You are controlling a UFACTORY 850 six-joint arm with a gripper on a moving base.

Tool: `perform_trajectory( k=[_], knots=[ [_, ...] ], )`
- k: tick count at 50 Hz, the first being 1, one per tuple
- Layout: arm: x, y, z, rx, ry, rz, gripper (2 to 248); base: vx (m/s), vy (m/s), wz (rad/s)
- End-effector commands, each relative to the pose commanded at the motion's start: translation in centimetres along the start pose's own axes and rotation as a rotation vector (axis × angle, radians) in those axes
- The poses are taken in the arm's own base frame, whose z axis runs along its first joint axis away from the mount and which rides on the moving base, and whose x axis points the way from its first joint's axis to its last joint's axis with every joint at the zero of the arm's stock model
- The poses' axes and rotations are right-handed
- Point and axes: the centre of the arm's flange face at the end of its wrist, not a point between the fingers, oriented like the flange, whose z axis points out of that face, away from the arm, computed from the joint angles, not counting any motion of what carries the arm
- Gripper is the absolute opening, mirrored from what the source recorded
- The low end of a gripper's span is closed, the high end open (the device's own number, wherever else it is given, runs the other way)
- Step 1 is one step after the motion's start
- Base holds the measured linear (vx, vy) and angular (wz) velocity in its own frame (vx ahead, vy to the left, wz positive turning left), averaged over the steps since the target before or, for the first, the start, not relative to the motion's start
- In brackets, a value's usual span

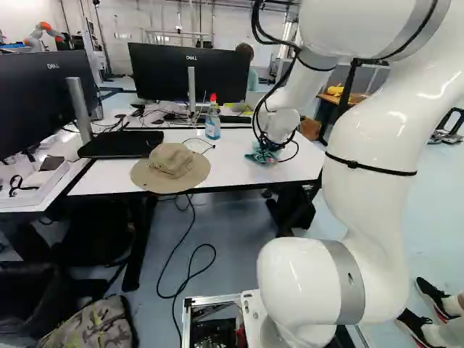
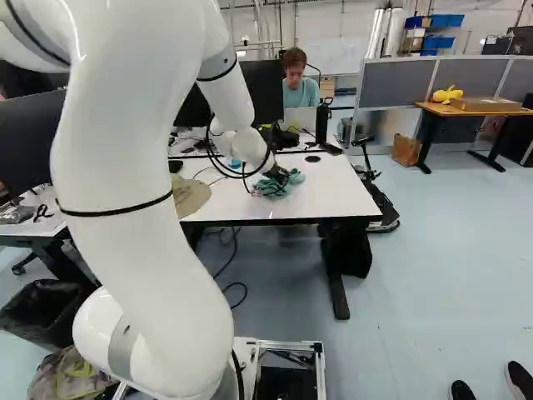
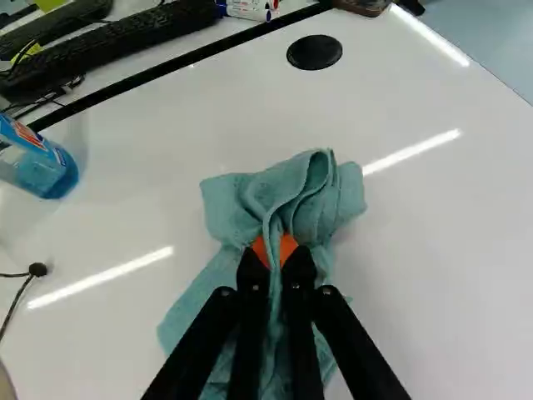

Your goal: Clean the table with the green towel

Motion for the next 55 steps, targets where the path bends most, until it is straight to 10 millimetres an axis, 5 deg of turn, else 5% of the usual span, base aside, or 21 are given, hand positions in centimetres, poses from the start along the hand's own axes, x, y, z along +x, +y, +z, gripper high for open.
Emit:
perform_trajectory(
  k=[30,55],
  knots=[
    [2.6,-3.3,3.4,0.036,0.020,-0.031,33,0.000,0.000,0.000],
    [1.4,-7.2,2.8,0.085,0.010,-0.082,33,0.000,0.000,0.000]
  ],
)
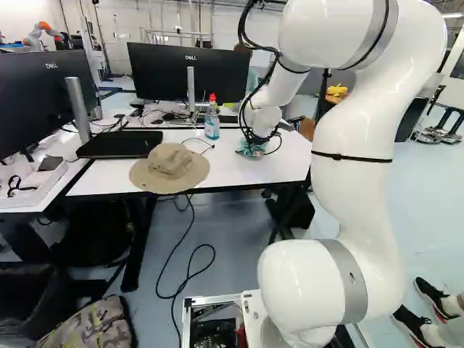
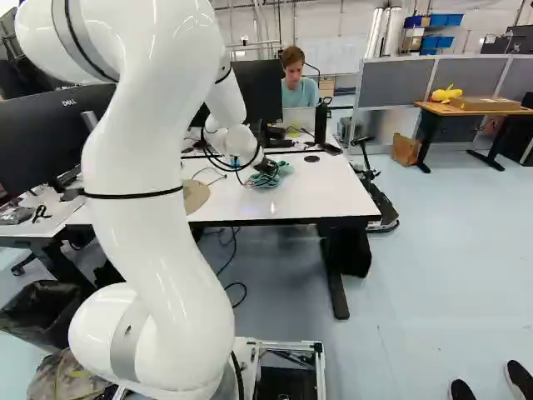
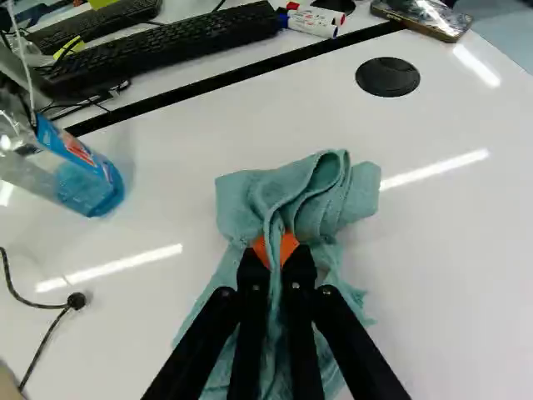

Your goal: Clean the table with the green towel

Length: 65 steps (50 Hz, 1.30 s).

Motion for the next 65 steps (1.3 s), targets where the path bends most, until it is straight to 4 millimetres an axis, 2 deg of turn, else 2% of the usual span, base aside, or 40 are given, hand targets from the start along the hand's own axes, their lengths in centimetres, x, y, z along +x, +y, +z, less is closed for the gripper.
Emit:
perform_trajectory(
  k=[17,34,65],
  knots=[
    [-1.9,-2.0,-1.7,0.028,-0.017,-0.032,33,0.000,0.000,0.000],
    [-4.0,-2.7,-3.9,0.043,-0.033,-0.052,33,0.000,0.000,0.000],
    [-2.5,-2.9,-6.7,0.057,0.021,-0.049,33,0.000,0.000,0.000]
  ],
)
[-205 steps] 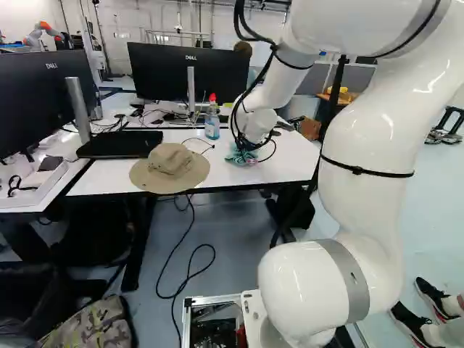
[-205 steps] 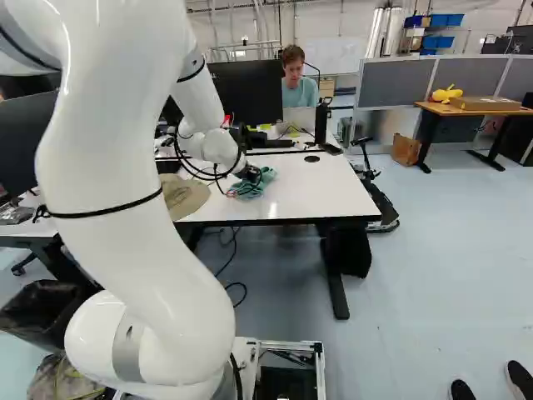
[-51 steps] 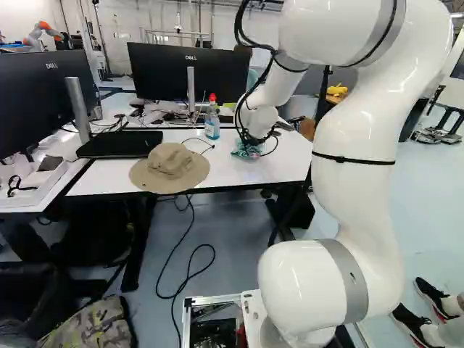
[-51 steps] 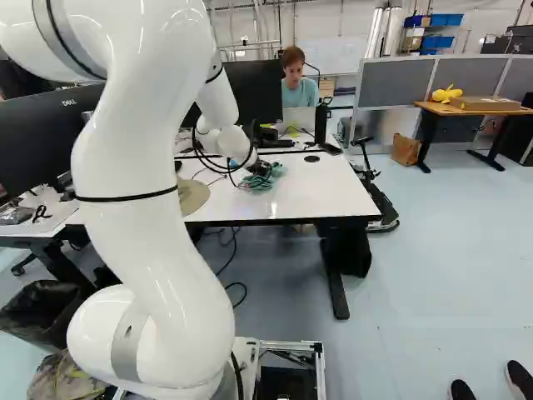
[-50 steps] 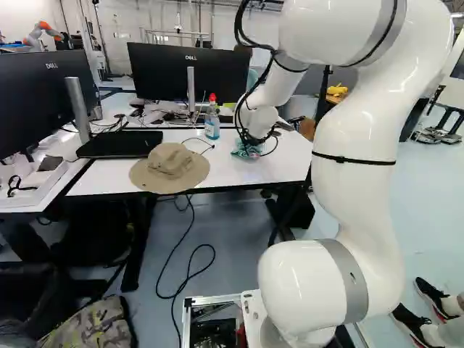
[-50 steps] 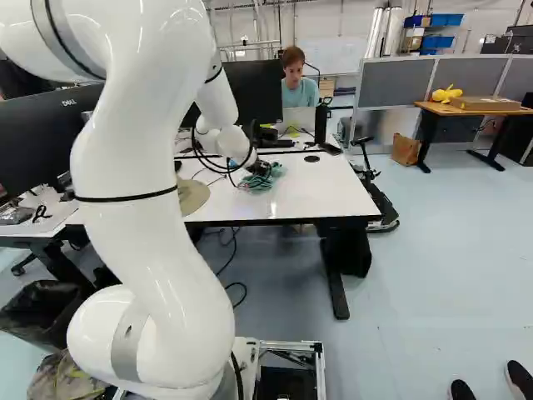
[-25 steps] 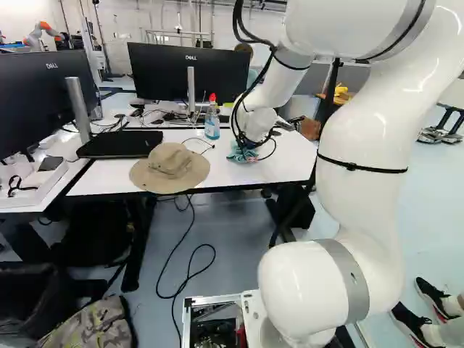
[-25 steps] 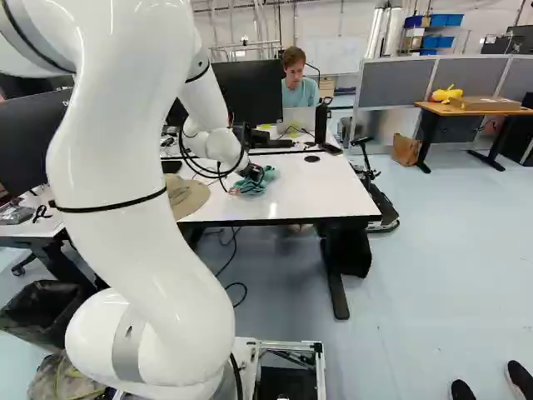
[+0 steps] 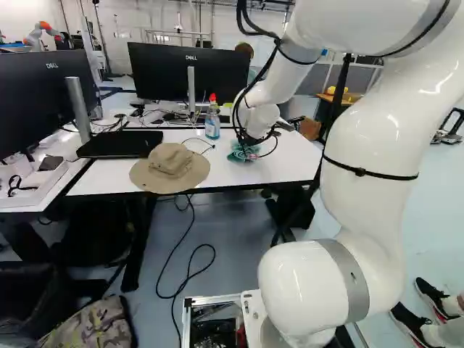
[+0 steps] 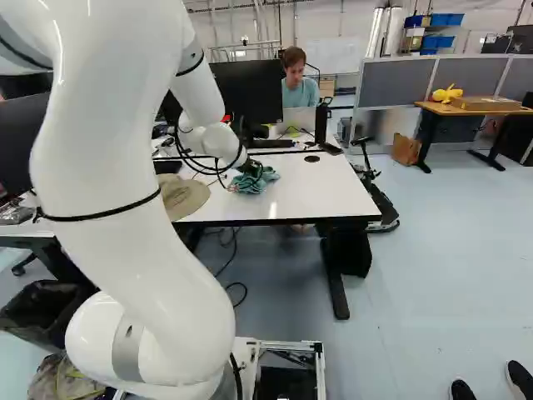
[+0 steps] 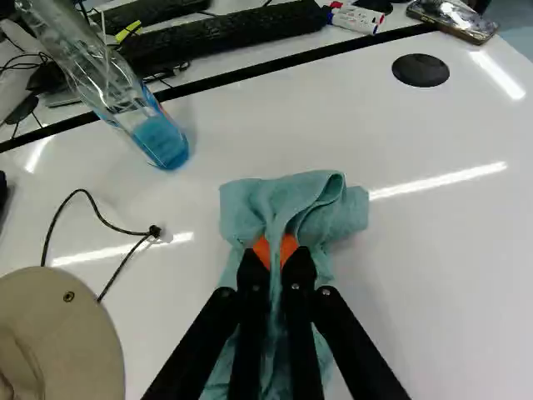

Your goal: Clean the table with the green towel

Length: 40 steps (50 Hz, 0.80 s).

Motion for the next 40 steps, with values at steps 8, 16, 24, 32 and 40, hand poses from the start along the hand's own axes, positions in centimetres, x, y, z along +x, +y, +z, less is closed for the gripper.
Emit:
perform_trajectory(
  k=[8,16,24,32,40],
  knots=[
    [0.4,-0.3,-0.9,0.007,0.016,-0.002,33,0.000,0.000,0.000],
    [0.6,-1.0,-2.0,0.021,0.032,-0.011,33,0.000,0.000,0.000],
    [0.0,-1.9,-2.4,0.036,0.028,-0.025,33,0.000,0.000,0.000],
    [-0.9,-2.6,-3.3,0.049,0.023,-0.038,33,0.000,0.000,0.000],
    [-2.0,-3.1,-4.3,0.062,0.019,-0.051,33,0.000,0.000,0.000]
  ],
)
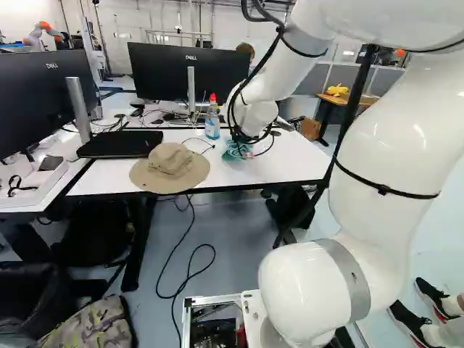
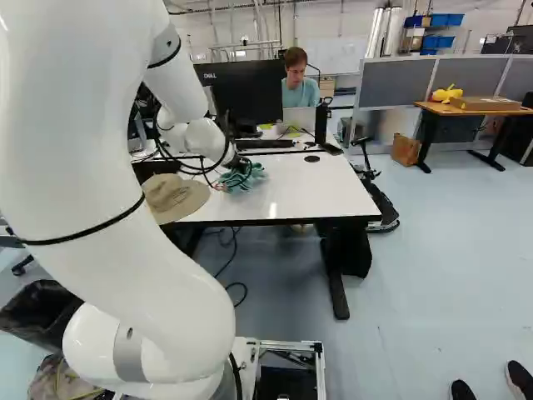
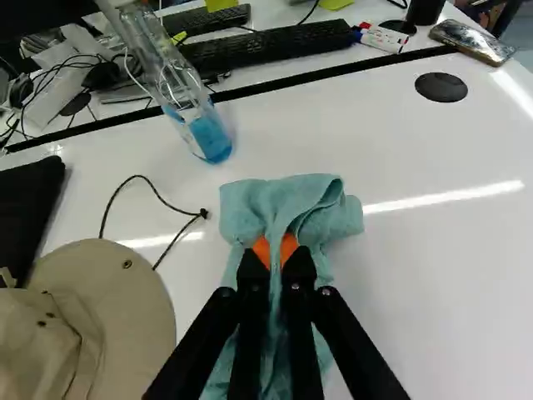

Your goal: Clean the table with the green towel

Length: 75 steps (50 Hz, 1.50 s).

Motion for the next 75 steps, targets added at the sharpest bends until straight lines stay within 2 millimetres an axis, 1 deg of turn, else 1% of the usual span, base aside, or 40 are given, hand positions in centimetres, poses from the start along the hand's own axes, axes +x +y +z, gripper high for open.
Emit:
perform_trajectory(
  k=[20,61,75],
  knots=[
    [-0.24,-0.09,-0.24,-0.001,-0.001,0.018,33,0.000,0.000,0.000],
    [-0.27,0.18,-0.24,-0.031,-0.001,0.164,33,0.000,0.000,0.000],
    [-0.27,0.18,-0.24,-0.032,-0.001,0.164,33,0.000,0.000,0.000]
  ],
)
